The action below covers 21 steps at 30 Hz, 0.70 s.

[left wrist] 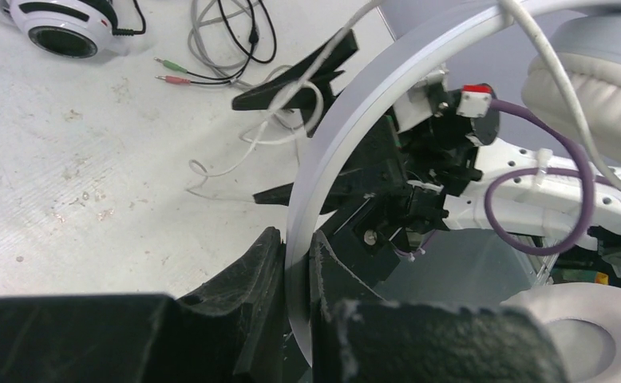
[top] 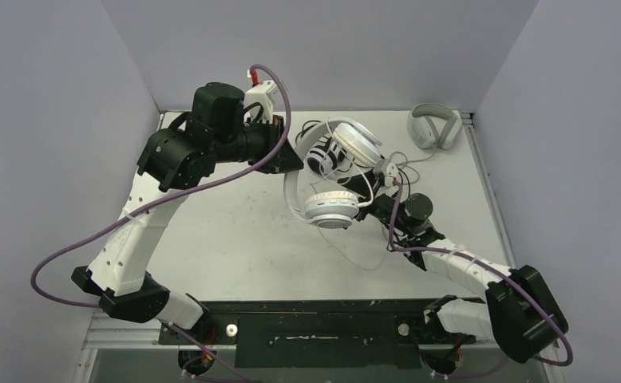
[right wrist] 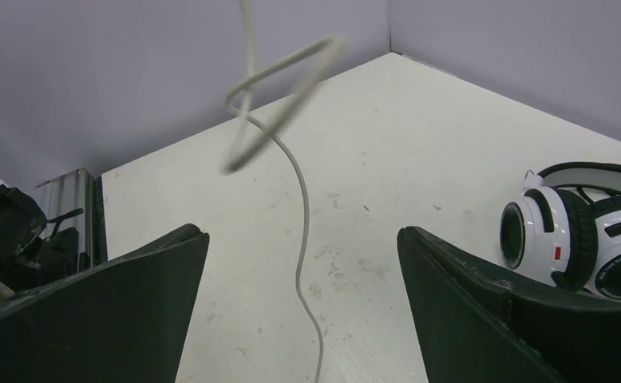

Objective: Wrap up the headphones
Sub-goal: Wrap the headphones cable around the headphones.

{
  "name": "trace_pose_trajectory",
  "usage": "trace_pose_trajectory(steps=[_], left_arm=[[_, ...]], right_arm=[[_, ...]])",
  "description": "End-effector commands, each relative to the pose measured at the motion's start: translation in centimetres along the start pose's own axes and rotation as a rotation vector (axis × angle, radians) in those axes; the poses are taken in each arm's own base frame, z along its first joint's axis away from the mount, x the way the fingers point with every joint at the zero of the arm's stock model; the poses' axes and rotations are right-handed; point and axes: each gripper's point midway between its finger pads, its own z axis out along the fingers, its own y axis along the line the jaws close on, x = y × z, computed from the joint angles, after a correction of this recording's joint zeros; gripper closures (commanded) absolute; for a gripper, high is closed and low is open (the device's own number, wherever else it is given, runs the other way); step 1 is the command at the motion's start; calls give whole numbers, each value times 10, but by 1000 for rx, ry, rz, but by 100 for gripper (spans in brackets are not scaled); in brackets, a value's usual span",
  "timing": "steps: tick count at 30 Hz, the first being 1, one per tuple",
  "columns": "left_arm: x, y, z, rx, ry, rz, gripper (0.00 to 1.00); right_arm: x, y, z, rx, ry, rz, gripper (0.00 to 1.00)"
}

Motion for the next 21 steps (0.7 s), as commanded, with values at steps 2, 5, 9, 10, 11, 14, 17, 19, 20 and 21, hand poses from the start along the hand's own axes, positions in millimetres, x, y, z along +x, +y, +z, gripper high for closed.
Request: trace_pose_trajectory(steps=[2, 5, 9, 10, 11, 14, 17, 19, 20, 21], left_arm=[[-22, -33, -18, 140, -85, 11, 100], [-25, -35, -19, 147, -93, 7, 100], [-27, -38, -19, 160, -93, 1, 100], [-27, -39, -19, 168, -90, 2, 100], [-27, -41, -20, 176, -88, 3, 100], [-26, -44, -21, 194, -82, 1, 100], [-27, -46, -23, 205, -88, -2, 100], [-27, -47, -24, 208, -90, -2, 100], [-27, -47, -25, 206, -93, -2, 100], [-27, -46, -26, 201, -97, 0, 100]], right_arm=[[-23, 9, 22, -117, -112, -59, 9], [-21, 11, 34, -152, -123, -77, 8], [-20, 6, 51, -167, -122, -91, 8], [-18, 4, 56, -167, -120, -88, 8], [-17, 2, 60, -171, -123, -86, 8], [-16, 0, 74, -201, -134, -63, 10], [-14, 3, 86, -249, -150, -22, 18], [-11, 3, 93, -270, -155, 6, 31], [-12, 5, 93, -281, -160, 15, 40], [-14, 6, 92, -288, -165, 25, 49]])
